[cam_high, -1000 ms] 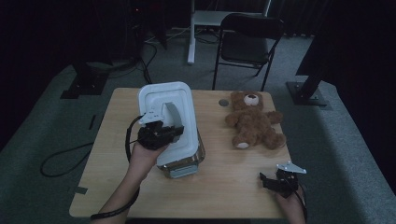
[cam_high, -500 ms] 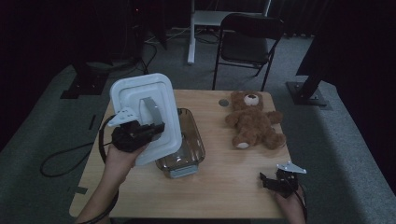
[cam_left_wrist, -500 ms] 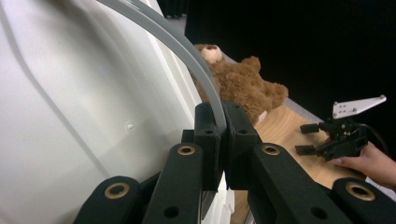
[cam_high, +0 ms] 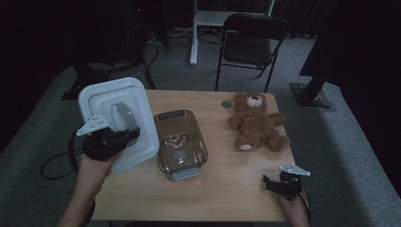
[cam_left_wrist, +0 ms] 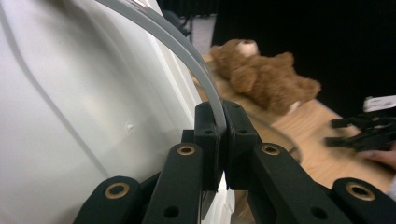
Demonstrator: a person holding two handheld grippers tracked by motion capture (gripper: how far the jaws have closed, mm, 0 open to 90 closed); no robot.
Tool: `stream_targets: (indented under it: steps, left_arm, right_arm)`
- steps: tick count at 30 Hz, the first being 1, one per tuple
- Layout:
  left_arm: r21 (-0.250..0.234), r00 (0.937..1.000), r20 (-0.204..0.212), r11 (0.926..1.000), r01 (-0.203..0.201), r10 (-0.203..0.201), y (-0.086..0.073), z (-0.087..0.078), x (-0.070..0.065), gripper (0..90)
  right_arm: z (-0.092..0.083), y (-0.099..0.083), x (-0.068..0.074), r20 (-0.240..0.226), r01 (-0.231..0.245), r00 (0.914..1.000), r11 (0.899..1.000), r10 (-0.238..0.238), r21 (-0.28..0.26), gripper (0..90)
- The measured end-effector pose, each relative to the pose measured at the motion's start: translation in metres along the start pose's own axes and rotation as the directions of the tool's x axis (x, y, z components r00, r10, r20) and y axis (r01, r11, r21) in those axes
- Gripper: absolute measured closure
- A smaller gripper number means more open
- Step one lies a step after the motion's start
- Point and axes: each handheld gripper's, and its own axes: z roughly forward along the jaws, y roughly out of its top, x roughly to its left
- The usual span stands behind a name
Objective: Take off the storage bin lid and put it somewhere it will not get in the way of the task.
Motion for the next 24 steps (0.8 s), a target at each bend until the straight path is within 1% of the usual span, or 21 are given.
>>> stream_targets:
  steps: [4,6,8,10,11,14,18,20,21,23,24]
  left_arm:
    - [0.023,0.9999,-0.011,0.9997,0.011,-0.01,-0.011,-0.005,0.009,86.9]
    - [0.029,0.9996,-0.016,0.9993,0.024,-0.023,-0.017,-0.008,0.014,86.9]
    - [0.039,0.9988,-0.03,0.9984,0.04,-0.039,-0.024,-0.008,0.021,86.9]
    - [0.047,0.9978,-0.019,0.9968,0.064,-0.063,-0.032,-0.006,0.026,86.9]
    - [0.053,0.997,-0.005,0.9956,0.078,-0.078,-0.036,-0.004,0.03,86.9]
    - [0.073,0.9957,-0.005,0.993,0.093,-0.093,-0.046,0.001,0.036,86.8]
    - [0.09,0.9914,0.024,0.9879,0.126,-0.129,-0.06,0.01,0.047,86.8]
    - [0.113,0.9882,0.022,0.9824,0.148,-0.152,-0.068,0.016,0.054,86.7]
    - [0.117,0.9875,0.021,0.9813,0.153,-0.156,-0.071,0.018,0.056,86.8]
    - [0.131,0.9843,0.017,0.9763,0.172,-0.176,-0.077,0.022,0.062,86.8]
    - [0.132,0.9822,0.024,0.9744,0.182,-0.186,-0.08,0.024,0.065,86.7]
  right_arm:
    - [0.0,0.0,0.0,0.0,-0.001,1.0,1.0,0.001,0.001,13.4]
    - [0.0,0.0,0.0,0.0,-0.002,1.0,1.0,0.002,0.001,13.4]
    - [0.0,0.0,0.0,0.0,-0.002,1.0,1.0,0.002,0.0,13.4]
    - [0.0,0.0,0.0,0.004,-0.005,1.0,1.0,0.005,0.0,13.4]
    - [0.0,0.0,0.0,0.004,-0.004,1.0,1.0,0.004,0.0,13.4]
    - [0.0,0.0,0.0,0.004,-0.004,1.0,1.0,0.004,0.0,13.4]
    - [0.0,0.0,0.0,0.001,-0.001,1.0,1.0,0.001,0.0,13.3]
    - [0.0,0.0,0.0,0.001,-0.001,1.0,1.0,0.001,0.0,13.3]
    - [0.0,0.0,0.0,0.0,-0.001,1.0,1.0,0.001,0.001,13.3]
    - [0.0,0.0,0.0,0.001,-0.001,1.0,1.0,0.001,0.001,13.3]
    - [0.0,0.0,0.0,0.001,-0.001,1.0,1.0,0.001,0.001,13.3]
